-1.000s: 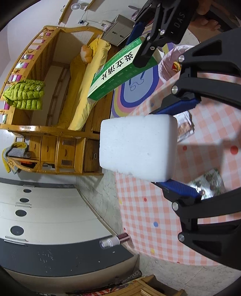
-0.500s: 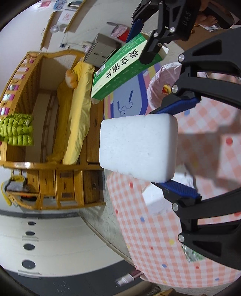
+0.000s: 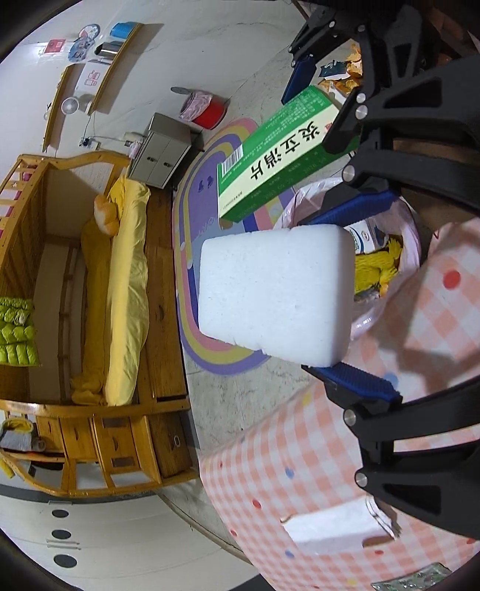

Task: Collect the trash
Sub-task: 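Carry the sponge and box over the wastebasket and open both tools, then return both open tools over the table toward the blister pack and paper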

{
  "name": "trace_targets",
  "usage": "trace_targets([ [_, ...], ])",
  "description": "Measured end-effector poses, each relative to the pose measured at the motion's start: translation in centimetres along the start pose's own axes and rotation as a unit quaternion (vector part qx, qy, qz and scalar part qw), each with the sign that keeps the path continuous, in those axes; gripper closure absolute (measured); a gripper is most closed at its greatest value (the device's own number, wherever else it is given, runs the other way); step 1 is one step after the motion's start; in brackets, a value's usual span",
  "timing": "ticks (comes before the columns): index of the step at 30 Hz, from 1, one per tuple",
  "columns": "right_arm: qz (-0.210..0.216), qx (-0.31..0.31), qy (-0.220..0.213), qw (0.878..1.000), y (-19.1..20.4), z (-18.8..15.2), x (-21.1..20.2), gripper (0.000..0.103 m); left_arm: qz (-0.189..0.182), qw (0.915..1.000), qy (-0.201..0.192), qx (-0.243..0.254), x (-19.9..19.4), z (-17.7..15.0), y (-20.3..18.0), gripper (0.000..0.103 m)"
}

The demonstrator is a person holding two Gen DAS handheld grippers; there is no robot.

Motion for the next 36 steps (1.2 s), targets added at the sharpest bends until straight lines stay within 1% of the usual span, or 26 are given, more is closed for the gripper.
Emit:
trace_targets([
  [1, 0.006, 0.006, -0.002, 1.0, -0.4, 0.0, 0.6, 0.018, -0.002, 1.0, 0.001, 0.003, 0.3, 0.1, -0.2, 0.029],
  [2, 0.007, 0.008, -0.001, 1.0, -0.8, -0.1, 0.9, 0.017, -0.001, 1.0, 0.001, 0.003, 0.5, 0.1, -0.3, 0.018],
  [3, 0.003, 0.011, 0.006, 1.0, -1.0, -0.1, 1.5, 0.017, 0.0, 1.0, -0.001, 0.001, 0.5, 0.1, -0.2, 0.016],
  [6, -0.001, 0.022, 0.012, 1.0, -1.4, -0.5, 1.9, 0.017, -0.002, 0.9999, -0.002, -0.017, 0.1, 0.1, 0.9, 0.016],
  [12, 0.018, 0.038, 0.009, 0.999, -1.3, 0.0, 0.8, 0.017, 0.034, 0.9981, -0.008, -0.05, -2.1, 0.3, 4.0, 0.016],
  [16, 0.029, 0.02, -0.006, 0.999, 0.8, 1.0, -0.9, 0.017, 0.059, 0.996, -0.013, -0.065, -4.0, -0.1, 5.9, 0.016],
  [19, 0.037, 0.014, -0.012, 0.999, 2.2, 1.8, -1.8, 0.017, 0.068, 0.9949, -0.019, -0.072, -5.6, -0.4, 7.3, 0.016],
  [23, 0.055, -0.003, -0.023, 0.998, 5.3, 3.3, -3.1, 0.017, 0.097, 0.9919, -0.027, -0.077, -8.0, -1.1, 9.4, 0.016],
  [27, 0.072, -0.024, -0.037, 0.996, 8.8, 5.0, -4.1, 0.017, 0.131, 0.9863, -0.034, -0.095, -10.5, -1.9, 12.4, 0.016],
  [31, 0.099, -0.055, -0.049, 0.992, 13.3, 6.6, -4.4, 0.017, 0.174, 0.9765, -0.035, -0.123, -12.9, -3.1, 16.4, 0.015],
  [33, 0.11, -0.067, -0.051, 0.99, 14.9, 7.1, -4.3, 0.019, 0.188, 0.9717, -0.034, -0.139, -13.9, -3.7, 18.3, 0.015],
  [35, 0.128, -0.079, -0.05, 0.987, 16.9, 7.5, -3.8, 0.025, 0.205, 0.9656, -0.035, -0.156, -15.1, -4.4, 20.7, 0.015],
  [36, 0.135, -0.082, -0.047, 0.986, 17.7, 7.7, -3.5, 0.026, 0.213, 0.963, -0.036, -0.162, -15.5, -4.6, 21.4, 0.015],
])
Point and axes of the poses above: each gripper's, at about its wrist camera, not at the fingertips, and x roughly the way its jaws point, y to its left, z to its top, the point moved 1 cm from there along x, roughly the way its jaws point, and after that the axes turned 4 degrees about z, right-handed, at the moved point
